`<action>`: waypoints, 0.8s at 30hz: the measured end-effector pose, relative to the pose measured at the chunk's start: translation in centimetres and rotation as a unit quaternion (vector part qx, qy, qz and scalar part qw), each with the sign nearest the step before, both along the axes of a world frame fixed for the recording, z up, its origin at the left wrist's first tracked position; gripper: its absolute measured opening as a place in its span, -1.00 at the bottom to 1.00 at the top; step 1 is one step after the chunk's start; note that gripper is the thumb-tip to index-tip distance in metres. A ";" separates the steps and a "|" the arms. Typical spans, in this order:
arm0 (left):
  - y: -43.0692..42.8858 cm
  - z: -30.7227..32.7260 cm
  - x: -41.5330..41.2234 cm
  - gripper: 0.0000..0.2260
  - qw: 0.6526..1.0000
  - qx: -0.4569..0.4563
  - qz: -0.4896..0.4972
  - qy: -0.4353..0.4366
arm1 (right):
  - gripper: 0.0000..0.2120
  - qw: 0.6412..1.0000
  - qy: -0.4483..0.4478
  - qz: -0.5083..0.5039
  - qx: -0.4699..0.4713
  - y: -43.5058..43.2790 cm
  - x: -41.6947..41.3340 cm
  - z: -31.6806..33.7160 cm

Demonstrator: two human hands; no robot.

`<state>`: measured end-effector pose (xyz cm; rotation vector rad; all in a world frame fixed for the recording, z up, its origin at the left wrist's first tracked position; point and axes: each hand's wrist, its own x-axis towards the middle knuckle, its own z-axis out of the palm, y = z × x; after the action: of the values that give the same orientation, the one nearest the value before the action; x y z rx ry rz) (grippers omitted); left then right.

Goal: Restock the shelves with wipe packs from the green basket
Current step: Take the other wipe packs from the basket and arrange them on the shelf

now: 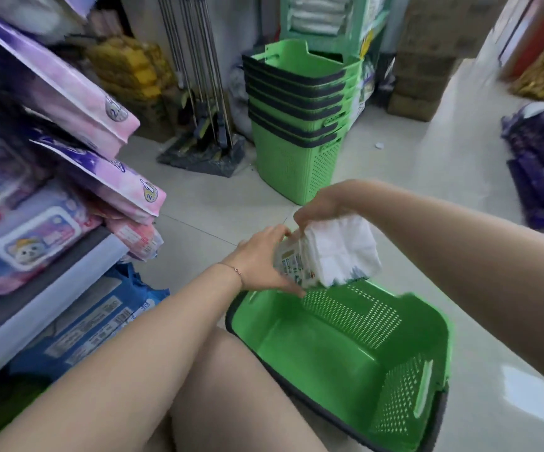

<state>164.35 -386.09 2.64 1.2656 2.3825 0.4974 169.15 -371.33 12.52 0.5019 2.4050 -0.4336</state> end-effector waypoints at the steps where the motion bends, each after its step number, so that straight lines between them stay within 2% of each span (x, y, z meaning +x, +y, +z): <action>1: -0.6 0.8 0.3 -0.02 0.999 0.037 0.019 0.003 | -0.58 1.000 0.022 -0.005 0.001 -0.9 -0.1 1.4; 4: -2.6 3.0 1.1 0.10 0.989 0.118 0.066 0.064 | -0.59 0.997 0.076 0.009 0.001 -3.3 -0.3 5.5; 6: -4.0 4.7 1.3 0.09 0.978 0.167 0.083 0.093 | -0.57 0.994 0.105 0.020 -0.002 -5.3 -0.4 8.0; 8: -5.5 6.6 1.5 0.00 0.965 0.241 0.091 0.049 | -0.52 0.989 0.139 0.044 0.020 -7.4 -0.7 9.8; 11: -8.2 8.8 1.4 -0.15 0.930 0.332 0.157 -0.004 | -0.47 0.960 0.259 0.081 0.075 -10.3 -1.4 12.4; 14: -10.8 10.5 1.0 -0.22 0.868 0.430 0.246 -0.026 | -0.48 0.909 0.395 0.121 0.051 -12.4 -2.3 14.7; 17: -13.3 12.8 0.4 -0.24 0.794 0.509 0.328 -0.050 | -0.51 0.833 0.536 0.139 0.008 -14.1 -2.9 16.5; 20: -15.7 15.9 0.2 -0.15 0.715 0.575 0.390 -0.082 | -0.57 0.775 0.590 0.225 0.005 -15.9 -2.8 17.3; 24: -18.5 20.4 1.6 -0.31 0.628 0.623 0.453 -0.112 | -0.60 0.710 0.630 0.308 0.059 -17.7 -1.8 17.1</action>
<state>165.92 -404.59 23.04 0.0076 2.1005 2.7087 167.33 -389.06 29.64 -0.9175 3.6448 -0.3381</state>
